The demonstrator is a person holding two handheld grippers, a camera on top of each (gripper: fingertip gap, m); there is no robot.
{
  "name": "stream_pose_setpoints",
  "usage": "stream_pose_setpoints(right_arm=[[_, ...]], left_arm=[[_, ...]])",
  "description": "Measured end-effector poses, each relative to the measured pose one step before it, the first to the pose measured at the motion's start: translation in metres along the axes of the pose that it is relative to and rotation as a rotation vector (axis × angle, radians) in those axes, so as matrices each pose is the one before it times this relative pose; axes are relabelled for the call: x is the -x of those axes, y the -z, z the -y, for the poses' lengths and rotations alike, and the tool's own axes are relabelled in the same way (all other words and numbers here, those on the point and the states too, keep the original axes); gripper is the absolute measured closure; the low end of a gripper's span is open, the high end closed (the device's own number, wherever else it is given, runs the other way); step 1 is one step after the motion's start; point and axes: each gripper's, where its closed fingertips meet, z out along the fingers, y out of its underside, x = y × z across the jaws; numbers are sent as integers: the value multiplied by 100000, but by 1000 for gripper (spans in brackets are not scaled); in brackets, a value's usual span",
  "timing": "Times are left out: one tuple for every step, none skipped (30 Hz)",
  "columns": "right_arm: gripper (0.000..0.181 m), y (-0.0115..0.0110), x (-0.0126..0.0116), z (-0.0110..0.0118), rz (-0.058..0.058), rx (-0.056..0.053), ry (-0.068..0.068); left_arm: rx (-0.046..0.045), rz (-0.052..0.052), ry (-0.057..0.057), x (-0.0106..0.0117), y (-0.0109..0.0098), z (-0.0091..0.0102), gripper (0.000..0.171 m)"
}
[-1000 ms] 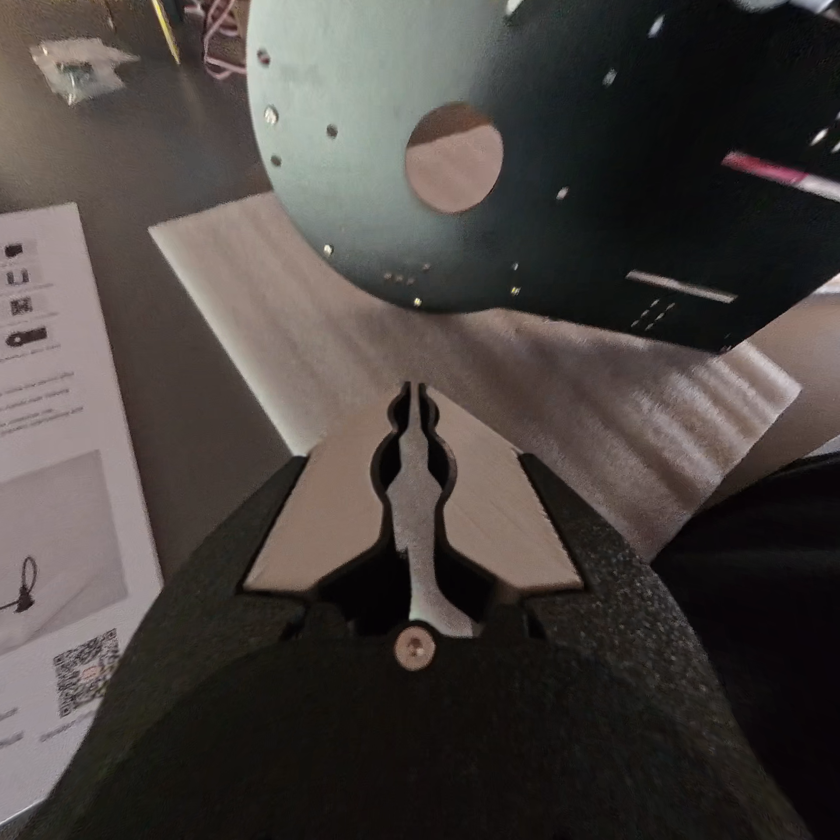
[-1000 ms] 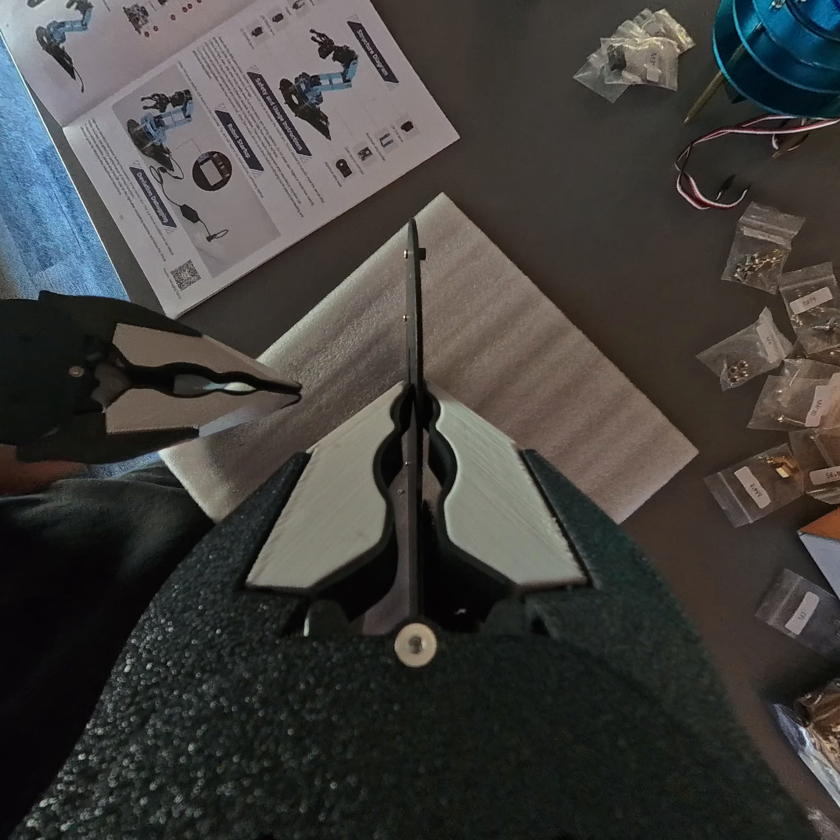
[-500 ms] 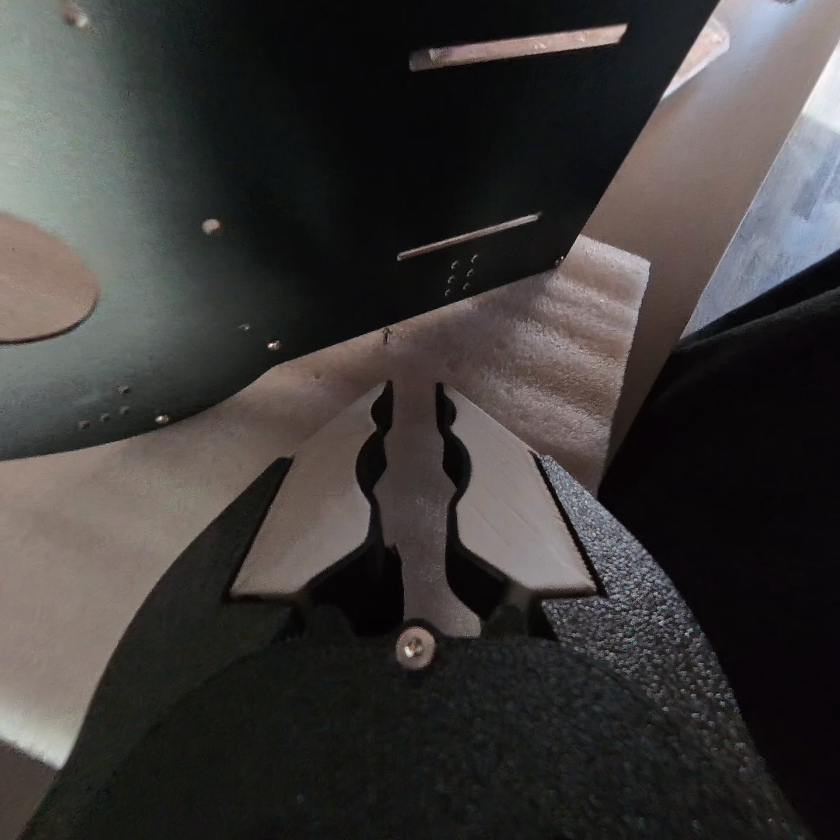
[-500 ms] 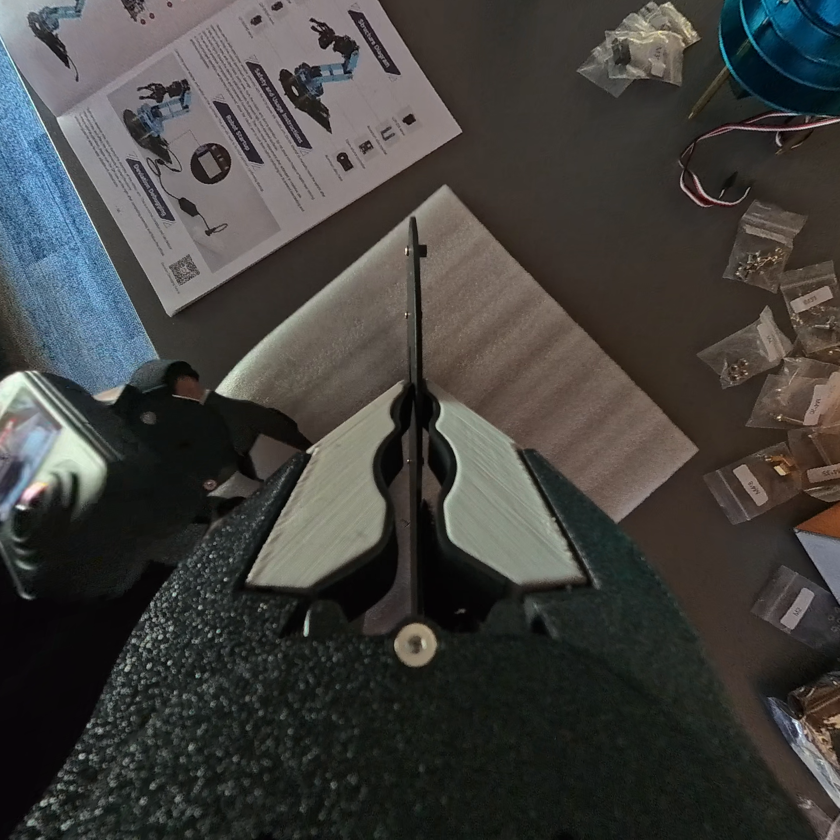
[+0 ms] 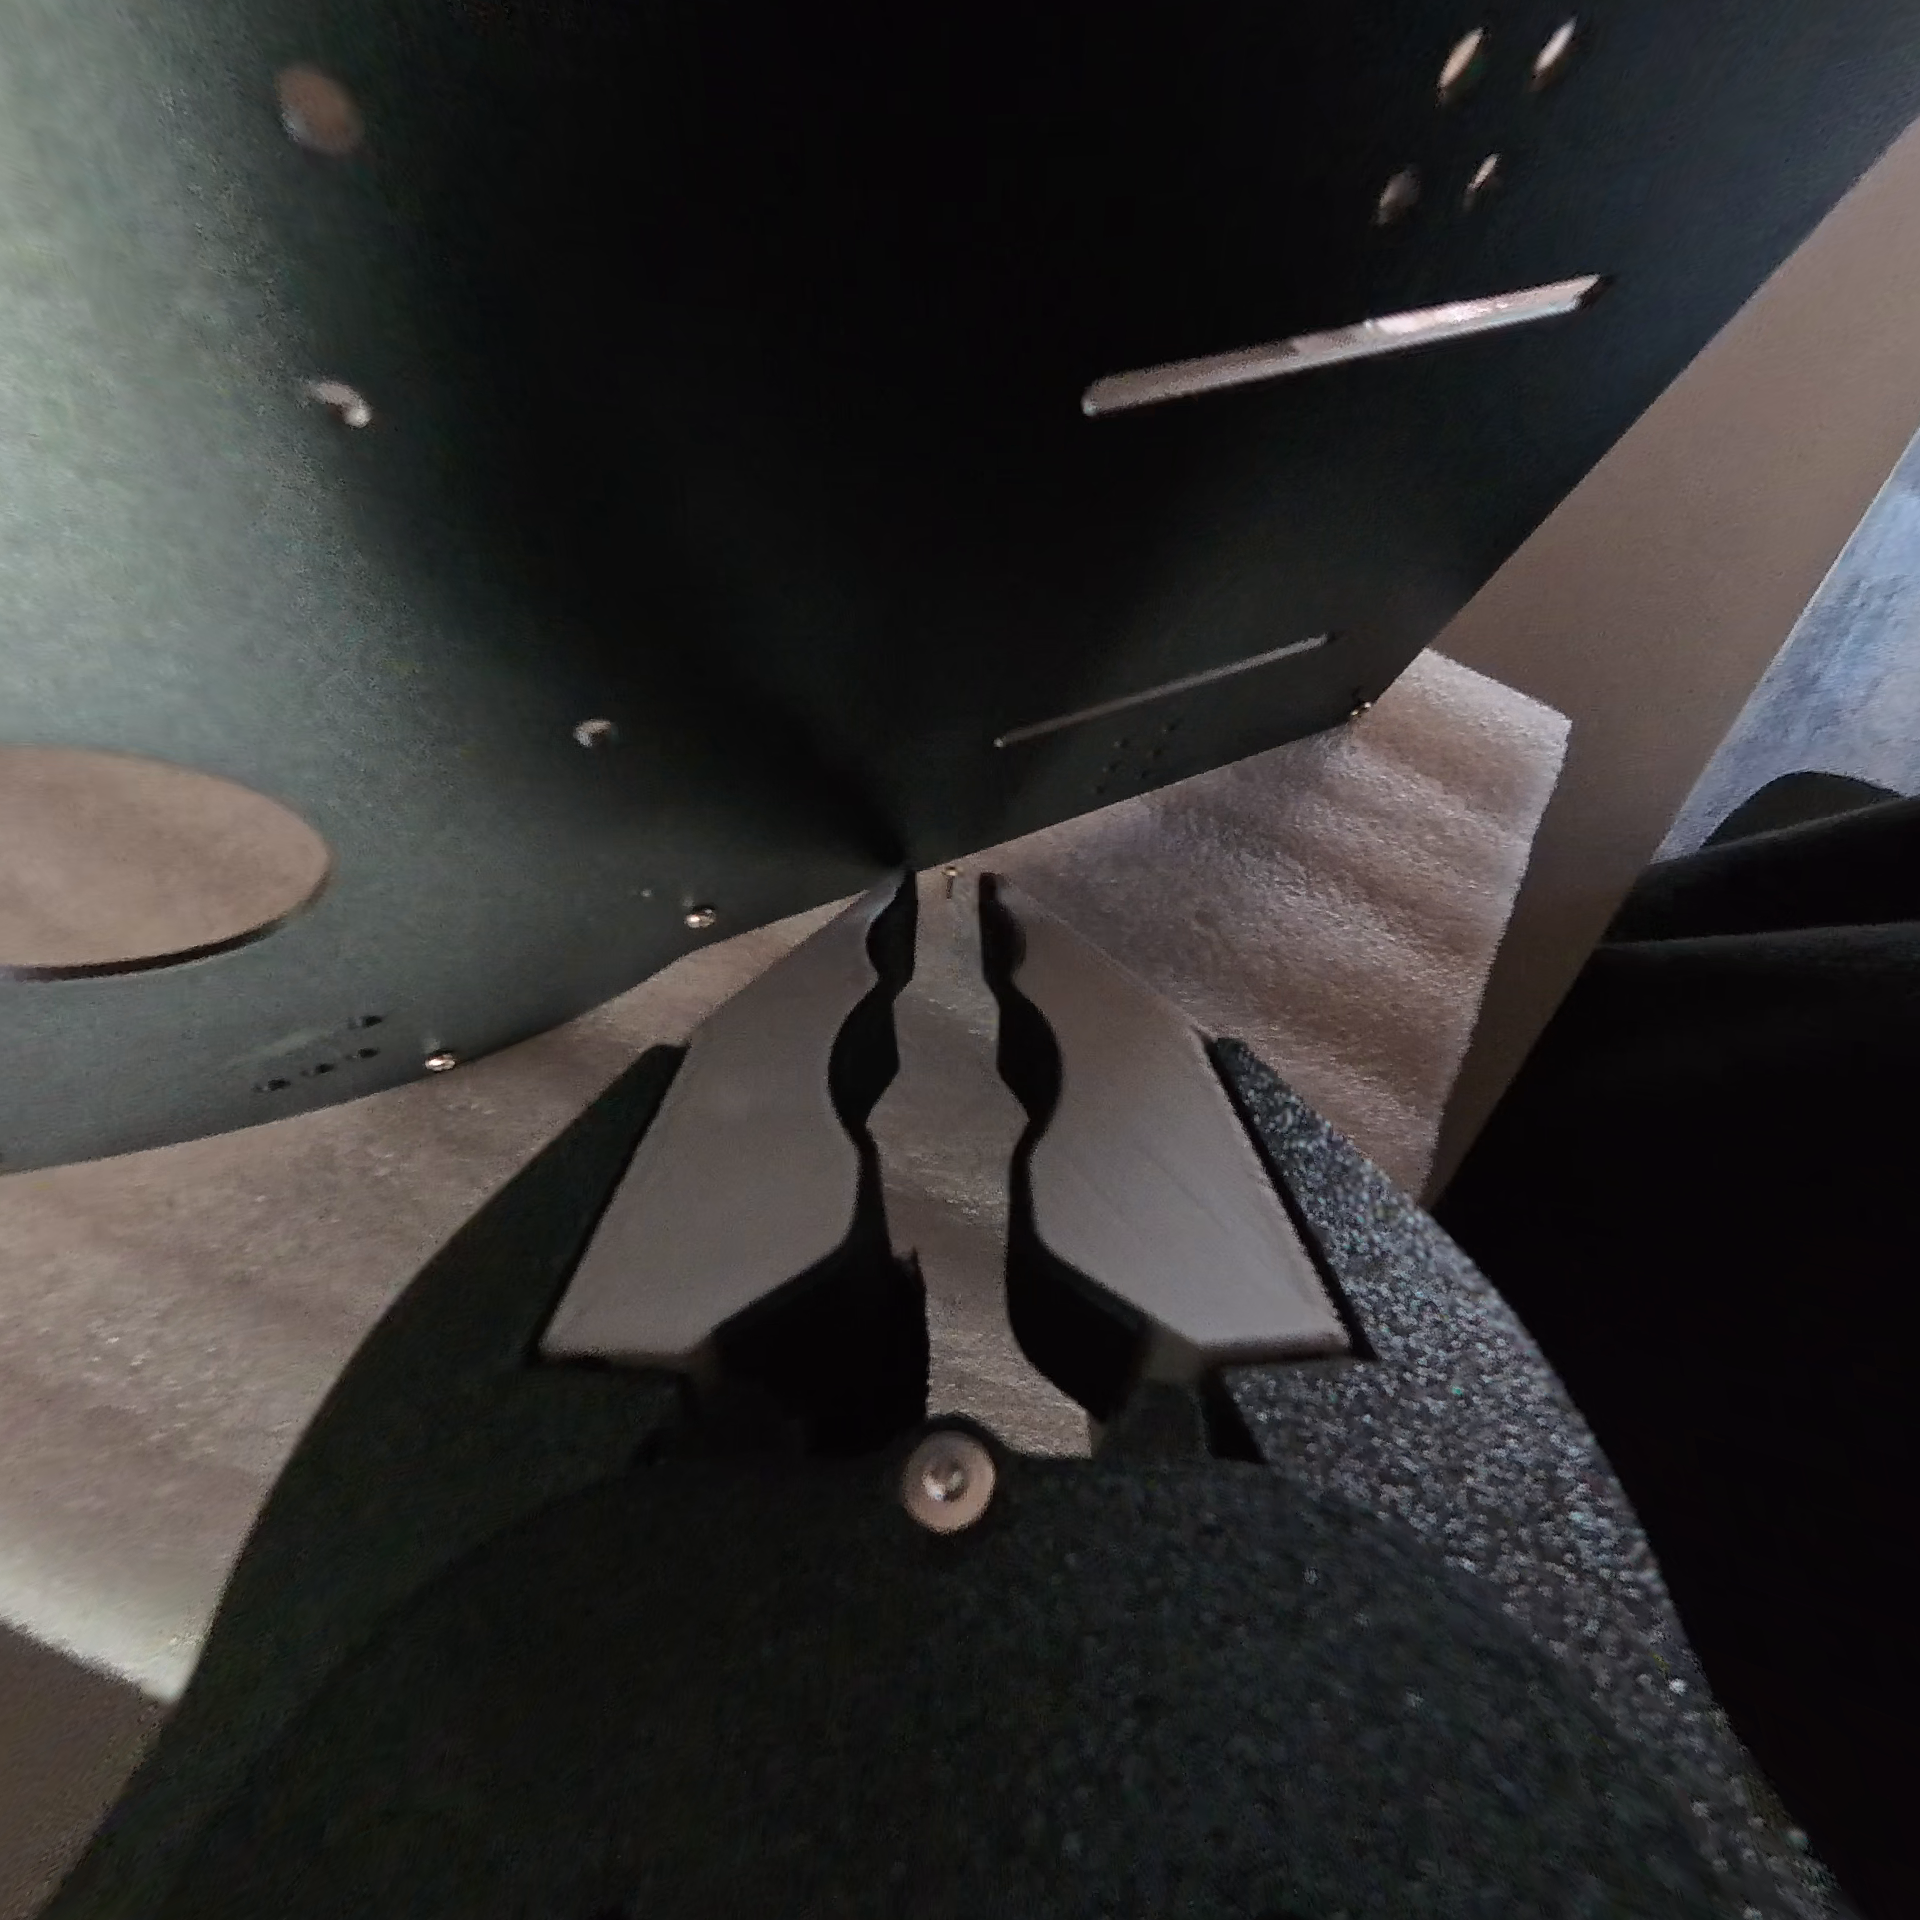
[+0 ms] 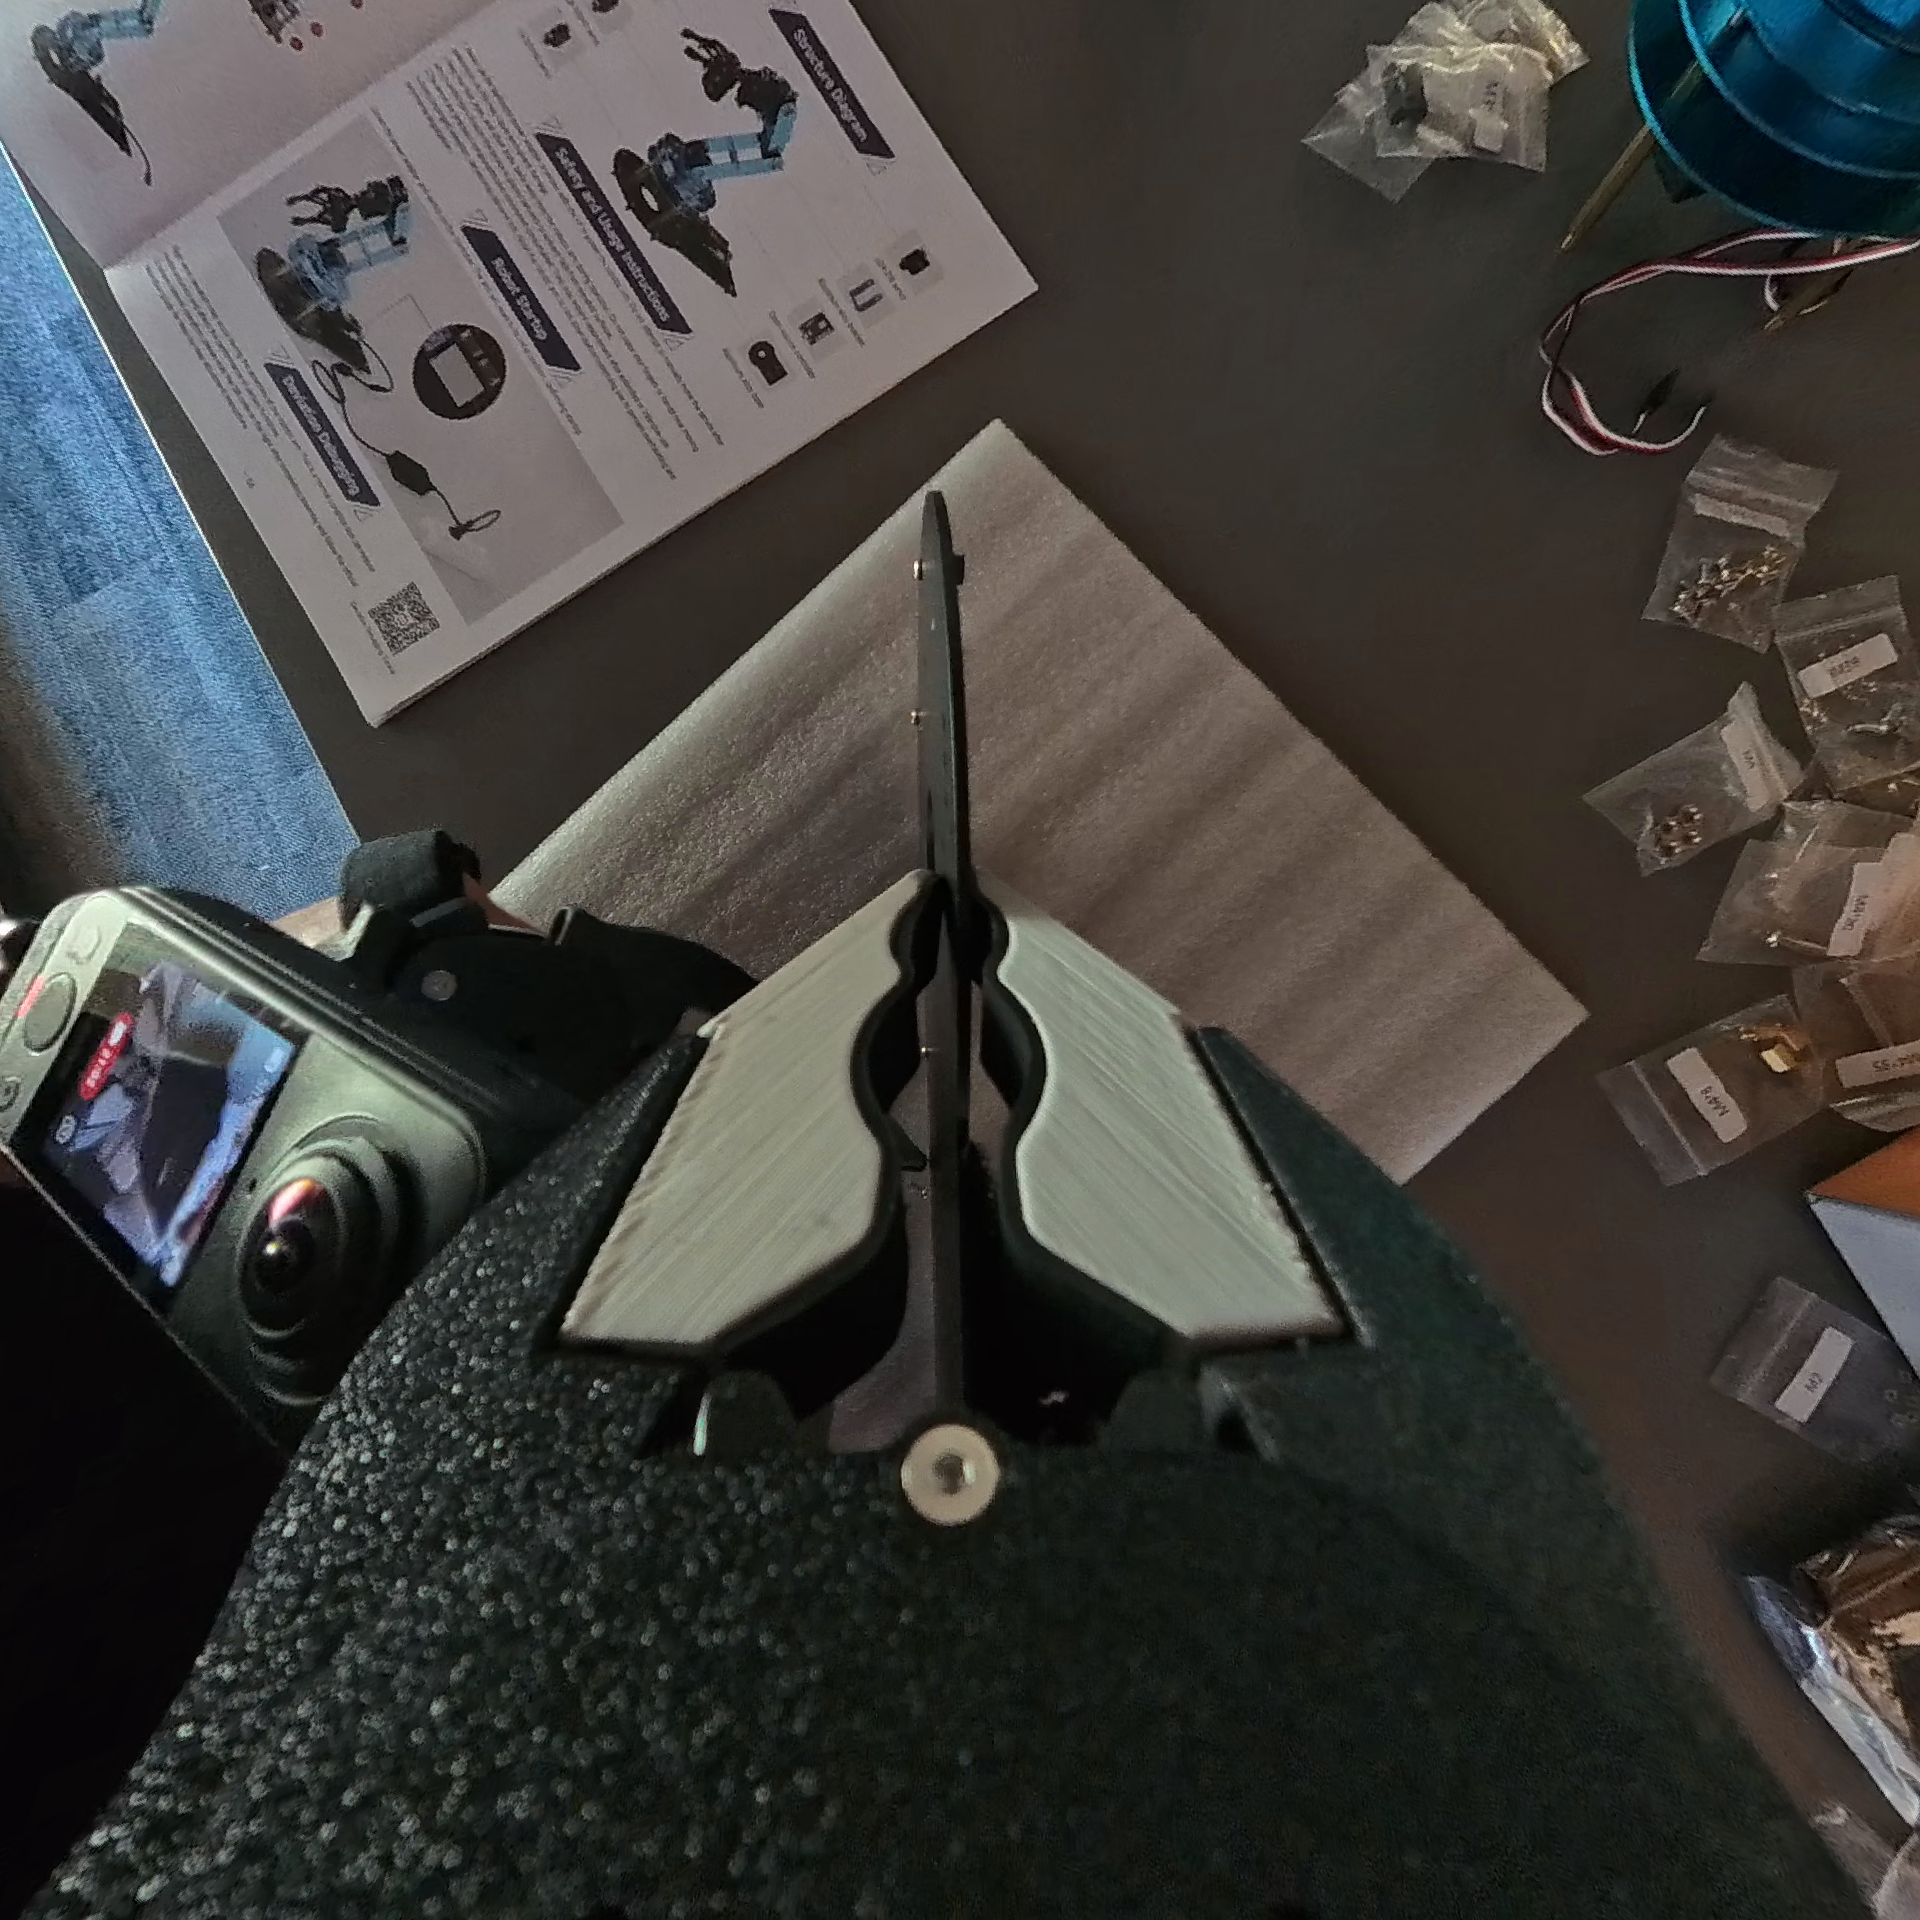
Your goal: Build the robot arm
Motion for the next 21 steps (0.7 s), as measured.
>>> stream_pose_setpoints(right_arm=[[178, 2, -95, -15, -276, 426, 106], [178, 10, -107, -18, -293, 264, 26], [178, -7, -76, -4, -124, 61, -67], [178, -10, -19, 1, 67, -18, -193], [177, 1, 5, -1, 131, 50, -114], [178, 4, 34, 3, 51, 105, 165], [178, 8, 42, -5, 11, 120, 269], [178, -3, 54, -7, 33, 103, 278], [178, 10, 48, 1, 38, -98, 316], [178, 5, 38, 14, 201, -161, 193], [178, -10, 49, 4, 493, -92, -140], [178, 0, -9, 8, 326, -44, -93], [178, -6, -64, -5, -13, 66, -19], [178, 2, -111, -12, -110, 85, -97], [178, -5, -97, 2, -30, -10, -144], [178, -11, -86, -3, 53, -79, -246], [178, -13, -67, -3, 36, -119, -118], [177, -9, -71, 6, -33, -76, -75], [177, -12, -41, 5, -72, -41, -11], [177, -8, -21, -4, -30, -20, 89], [177, -3, 0, 5, 46, -38, 96]], left_arm=[[-132, -817, 1555, -224, 20, -37, 159], [-235, -724, 1495, -247, 10, -27, 159], [42, 271, 688, -120, -68, -55, 159], [102, 1242, -269, -11, -136, -51, 159], [-56, 1038, -602, -61, -176, 10, 159], [113, 1035, -231, -32, -177, 27, 159], [340, 1845, -319, 109, -174, -11, 162], [300, 2701, -961, 261, -122, -11, 168], [350, 2499, -1315, 258, -92, -51, 171], [903, 1123, -1166, 63, -144, -146, 171], [233, 356, -675, -24, -99, -73, 171], [-292, 114, -823, -15, 18, 13, 171], [-225, -188, -1069, -7, 132, -39, 171], [85, -276, -931, 61, 257, -146, 171], [114, -340, -1615, 116, 415, -258, 171], [-389, -755, -2813, 114, 602, -351, 171], [533, 493, -2324, 438, 730, -636, 171], [1381, -505, -1663, 469, 806, -904, 171], [784, -4032, -3107, -17, 870, -955, 171], [1482, -1486, -4038, 329, 891, -1149, 171], [3092, 1874, -2822, 866, 778, -1344, 171]])
